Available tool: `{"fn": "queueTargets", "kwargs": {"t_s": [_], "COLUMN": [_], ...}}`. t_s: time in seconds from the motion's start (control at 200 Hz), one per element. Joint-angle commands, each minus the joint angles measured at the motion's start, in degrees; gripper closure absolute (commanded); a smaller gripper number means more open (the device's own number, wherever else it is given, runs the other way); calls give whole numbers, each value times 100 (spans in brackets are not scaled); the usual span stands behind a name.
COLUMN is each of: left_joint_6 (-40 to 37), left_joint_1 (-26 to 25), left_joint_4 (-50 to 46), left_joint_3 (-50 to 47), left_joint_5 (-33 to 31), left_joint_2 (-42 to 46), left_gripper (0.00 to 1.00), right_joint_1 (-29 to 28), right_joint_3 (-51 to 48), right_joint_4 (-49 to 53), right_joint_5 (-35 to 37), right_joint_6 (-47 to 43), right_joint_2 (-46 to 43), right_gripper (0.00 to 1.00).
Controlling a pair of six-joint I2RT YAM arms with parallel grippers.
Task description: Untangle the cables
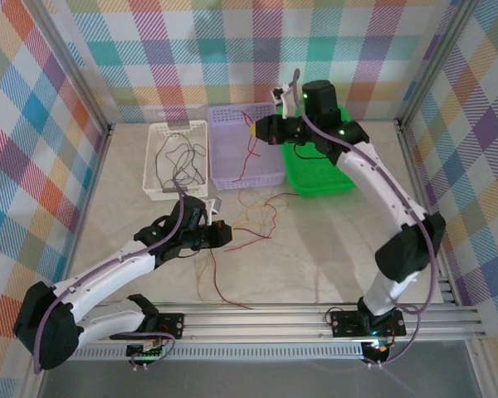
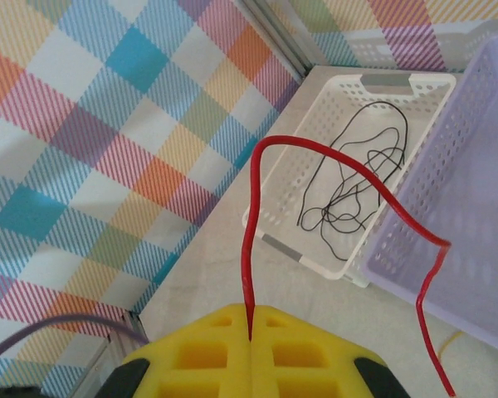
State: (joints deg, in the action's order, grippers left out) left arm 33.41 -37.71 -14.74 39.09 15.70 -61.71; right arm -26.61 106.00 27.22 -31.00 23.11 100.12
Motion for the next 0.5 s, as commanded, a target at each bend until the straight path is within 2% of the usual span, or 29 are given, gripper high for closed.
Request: {"fn": "queueTargets", "kwargs": {"t_s": [0.0,0.495], "left_joint_6": [43,65], "left_joint_1": [36,36], "left_joint_4": [116,3], "left_joint_3": [-63,-8], "left_joint_5": [-57,-129], "left_joint_2": [95,237], "left_gripper": [100,100], "right_joint_1": [158,306], "right_joint_3": [505,3039], "right_joint_4": [210,1218], "right_joint_5": [-332,-43], "right_joint_6": [258,457], "right_joint_2": [616,3274], "right_gripper": [100,100]}}
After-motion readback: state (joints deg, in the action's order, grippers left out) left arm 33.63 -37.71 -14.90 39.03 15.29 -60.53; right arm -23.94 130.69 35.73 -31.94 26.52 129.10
